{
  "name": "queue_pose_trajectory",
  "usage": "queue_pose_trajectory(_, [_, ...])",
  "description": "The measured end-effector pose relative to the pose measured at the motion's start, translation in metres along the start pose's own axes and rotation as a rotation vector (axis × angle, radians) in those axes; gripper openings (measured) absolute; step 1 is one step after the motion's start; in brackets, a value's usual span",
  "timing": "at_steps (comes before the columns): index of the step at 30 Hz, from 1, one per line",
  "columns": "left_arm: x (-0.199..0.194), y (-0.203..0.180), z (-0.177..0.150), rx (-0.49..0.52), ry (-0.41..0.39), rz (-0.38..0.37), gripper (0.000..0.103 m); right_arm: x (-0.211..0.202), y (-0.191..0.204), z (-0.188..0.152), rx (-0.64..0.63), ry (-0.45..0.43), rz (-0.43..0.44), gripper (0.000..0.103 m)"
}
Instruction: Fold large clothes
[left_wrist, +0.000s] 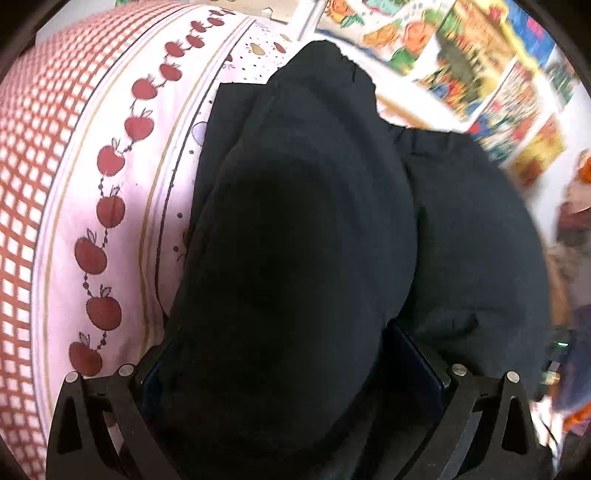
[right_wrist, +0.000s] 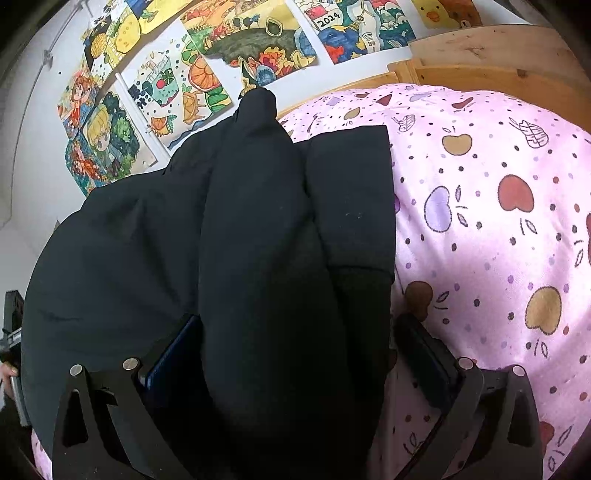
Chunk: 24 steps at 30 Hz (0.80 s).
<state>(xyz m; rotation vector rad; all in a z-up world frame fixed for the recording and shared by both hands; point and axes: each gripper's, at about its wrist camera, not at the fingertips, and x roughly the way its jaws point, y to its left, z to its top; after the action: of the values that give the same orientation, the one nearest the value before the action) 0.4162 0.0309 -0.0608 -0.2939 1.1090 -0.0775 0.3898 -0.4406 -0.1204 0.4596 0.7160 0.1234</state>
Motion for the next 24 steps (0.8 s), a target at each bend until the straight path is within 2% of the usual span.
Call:
queue_pose_trajectory(2, [0.000,-0.007,0.000,0.006,-0.011,0.045,0.103,0.000,0.001,-0.001,0.002,0.001,-0.001,0.102])
queue_pose_trajectory(6, [0.002,-0.003,-0.003,-0.009,-0.026,0.041,0.103,-0.001,0.001,-0.001,0.003,-0.003,0.002,0.102])
queue_pose_trajectory(11, [0.001,-0.011,-0.009,0.039,-0.069,0.084,0.103,-0.001,0.001,-0.001,0.005,-0.002,0.001,0.102])
queue_pose_trajectory(13, [0.005,-0.012,-0.006,0.038,-0.069,0.073,0.103,0.000,0.002,-0.001,0.007,-0.004,0.001,0.102])
queue_pose_trajectory(16, [0.007,0.000,-0.005,0.008,-0.056,0.005,0.103,-0.001,0.002,-0.001,0.013,-0.013,0.011,0.102])
queue_pose_trajectory(22, [0.021,0.047,0.003,-0.148,0.031,-0.263,0.103,-0.003,-0.002,-0.003,0.020,-0.026,0.028,0.102])
queue_pose_trajectory(24, [0.023,0.053,0.003,-0.162,0.043,-0.300,0.103,-0.003,-0.003,-0.004,0.022,-0.029,0.036,0.102])
